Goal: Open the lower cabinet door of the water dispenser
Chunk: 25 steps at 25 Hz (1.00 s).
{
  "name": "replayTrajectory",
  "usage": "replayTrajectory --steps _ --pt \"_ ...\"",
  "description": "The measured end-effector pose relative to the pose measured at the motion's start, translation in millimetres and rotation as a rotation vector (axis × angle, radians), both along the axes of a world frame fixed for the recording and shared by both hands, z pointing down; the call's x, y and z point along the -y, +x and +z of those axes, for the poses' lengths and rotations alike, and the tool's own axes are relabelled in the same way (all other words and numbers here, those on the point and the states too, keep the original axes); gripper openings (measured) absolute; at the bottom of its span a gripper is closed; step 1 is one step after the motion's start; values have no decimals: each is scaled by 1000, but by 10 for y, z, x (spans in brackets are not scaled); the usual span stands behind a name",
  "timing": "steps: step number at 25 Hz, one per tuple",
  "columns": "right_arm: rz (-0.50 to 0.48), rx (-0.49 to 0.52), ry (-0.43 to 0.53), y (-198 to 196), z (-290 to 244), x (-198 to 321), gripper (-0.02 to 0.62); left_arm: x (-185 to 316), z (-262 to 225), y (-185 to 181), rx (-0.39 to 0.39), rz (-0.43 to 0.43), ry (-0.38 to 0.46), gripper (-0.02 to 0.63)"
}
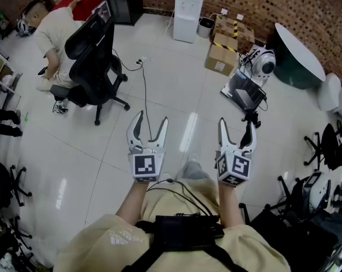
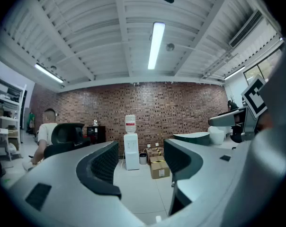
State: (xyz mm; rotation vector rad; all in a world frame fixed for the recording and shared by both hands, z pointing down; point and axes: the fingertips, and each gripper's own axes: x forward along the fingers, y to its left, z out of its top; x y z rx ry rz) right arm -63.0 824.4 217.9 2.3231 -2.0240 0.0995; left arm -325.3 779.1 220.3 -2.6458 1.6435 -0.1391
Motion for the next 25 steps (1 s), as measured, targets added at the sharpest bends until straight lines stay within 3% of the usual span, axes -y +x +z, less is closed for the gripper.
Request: replayTrajectory --steps 5,11,18,25 --pt "-30 -18 23 117 13 369 431 384 -39 137 0 -30 31 290" --pt "-87 26 60 383 -17 1274 431 1112 -73 384 37 -81 37 290" --pt "-156 33 88 804 -204 2171 431 1943 -307 955 61 -118 68 290" --pt "-169 96 84 1303 -47 2736 420 2415 -186 1524 89 -97 35 290"
